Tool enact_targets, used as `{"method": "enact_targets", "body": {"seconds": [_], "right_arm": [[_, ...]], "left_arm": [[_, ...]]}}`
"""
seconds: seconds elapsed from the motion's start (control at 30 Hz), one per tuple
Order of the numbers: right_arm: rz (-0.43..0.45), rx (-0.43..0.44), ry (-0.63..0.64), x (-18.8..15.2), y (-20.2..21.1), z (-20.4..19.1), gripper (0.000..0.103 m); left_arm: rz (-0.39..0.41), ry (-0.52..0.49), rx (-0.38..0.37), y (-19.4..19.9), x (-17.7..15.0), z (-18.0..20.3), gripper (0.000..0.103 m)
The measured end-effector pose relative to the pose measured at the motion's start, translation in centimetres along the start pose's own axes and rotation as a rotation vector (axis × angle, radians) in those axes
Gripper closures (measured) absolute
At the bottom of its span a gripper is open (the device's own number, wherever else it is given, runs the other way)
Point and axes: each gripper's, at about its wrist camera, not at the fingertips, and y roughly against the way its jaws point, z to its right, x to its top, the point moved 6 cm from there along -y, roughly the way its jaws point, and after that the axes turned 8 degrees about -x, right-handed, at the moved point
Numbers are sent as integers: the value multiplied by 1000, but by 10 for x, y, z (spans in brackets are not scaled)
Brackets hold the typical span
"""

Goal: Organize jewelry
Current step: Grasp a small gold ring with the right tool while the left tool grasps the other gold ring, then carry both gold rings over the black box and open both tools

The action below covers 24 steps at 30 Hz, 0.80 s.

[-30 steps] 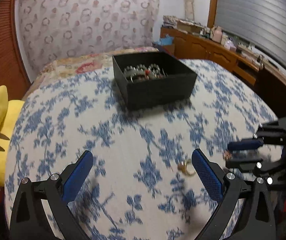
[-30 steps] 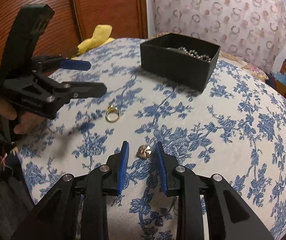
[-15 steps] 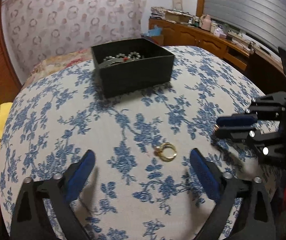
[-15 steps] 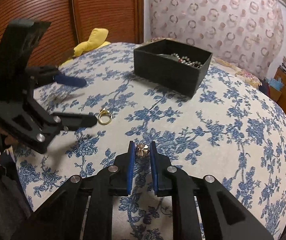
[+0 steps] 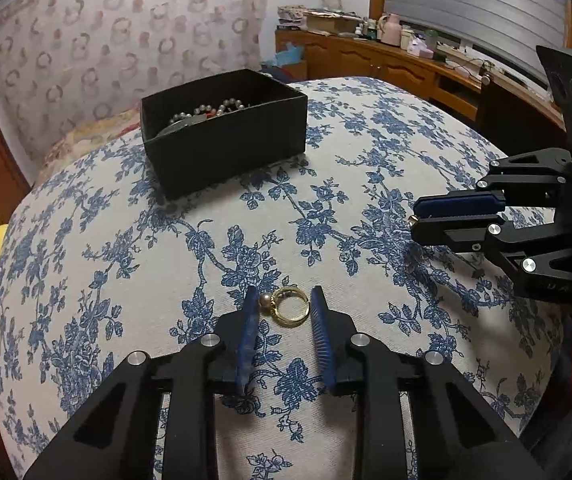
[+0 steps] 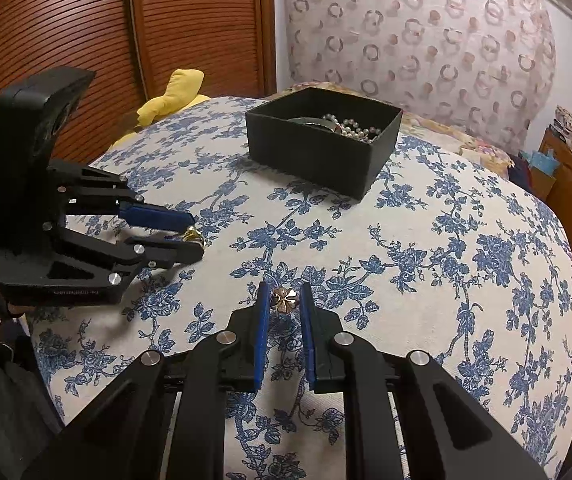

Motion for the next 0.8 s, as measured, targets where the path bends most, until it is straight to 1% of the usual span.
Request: {"method": "enact_targets", "body": {"seconds": [0.13, 0.27, 0.5, 0.6, 0.8], "right_arm": [[6, -4, -6, 2, -1, 3, 86], [27, -11, -16, 13, 0, 10, 86], [94, -36, -36, 52, -3, 25, 86], [118, -50, -48, 68, -7, 33, 86], [146, -34, -78, 95, -17, 43, 86]], "left_arm": [[11, 4, 6, 2, 3, -1, 79], [33, 17, 8, 6, 12, -6, 79], [107, 46, 37, 17, 46, -27, 79], [127, 54, 54, 20, 59, -35, 79], [149, 73, 68, 22, 70, -47, 79]]}}
